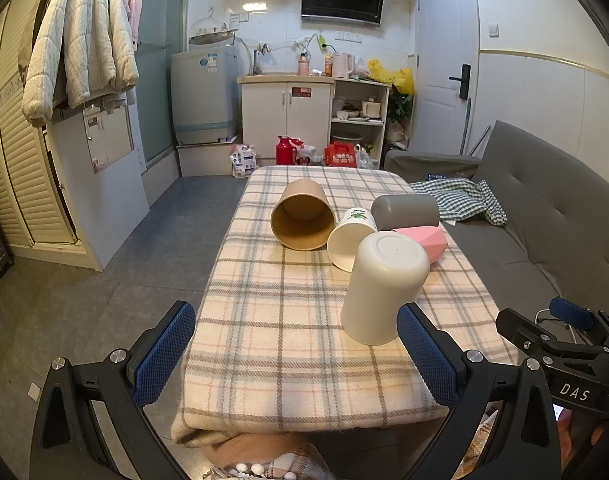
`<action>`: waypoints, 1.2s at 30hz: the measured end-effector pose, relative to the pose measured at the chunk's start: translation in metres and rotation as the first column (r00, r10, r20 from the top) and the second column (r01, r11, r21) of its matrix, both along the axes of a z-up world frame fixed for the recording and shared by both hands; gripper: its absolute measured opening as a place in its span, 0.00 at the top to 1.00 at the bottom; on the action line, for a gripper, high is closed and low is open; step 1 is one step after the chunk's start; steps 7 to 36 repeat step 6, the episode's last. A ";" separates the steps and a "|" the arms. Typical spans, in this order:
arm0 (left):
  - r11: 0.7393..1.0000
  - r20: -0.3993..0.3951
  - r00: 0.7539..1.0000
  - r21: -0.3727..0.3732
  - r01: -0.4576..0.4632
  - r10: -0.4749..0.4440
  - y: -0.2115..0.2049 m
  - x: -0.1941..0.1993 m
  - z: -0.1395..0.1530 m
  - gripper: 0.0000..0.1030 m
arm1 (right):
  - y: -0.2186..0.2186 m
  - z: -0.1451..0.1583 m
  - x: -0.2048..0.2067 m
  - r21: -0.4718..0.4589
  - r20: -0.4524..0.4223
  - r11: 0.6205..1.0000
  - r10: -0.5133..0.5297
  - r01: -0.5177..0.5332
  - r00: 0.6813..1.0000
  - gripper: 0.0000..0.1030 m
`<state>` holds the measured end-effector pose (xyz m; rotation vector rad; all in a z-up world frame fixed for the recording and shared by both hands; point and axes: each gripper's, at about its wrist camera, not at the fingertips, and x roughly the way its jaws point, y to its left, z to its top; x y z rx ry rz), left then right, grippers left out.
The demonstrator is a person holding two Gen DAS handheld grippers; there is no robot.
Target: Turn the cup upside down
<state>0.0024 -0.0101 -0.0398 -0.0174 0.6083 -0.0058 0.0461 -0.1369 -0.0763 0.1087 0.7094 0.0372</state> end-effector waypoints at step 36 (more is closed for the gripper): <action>1.000 -0.005 1.000 -0.004 0.000 0.000 -0.003 -0.002 -0.005 0.00 | 0.001 -0.003 0.001 0.000 -0.007 1.000 0.002 -0.002 1.000 0.00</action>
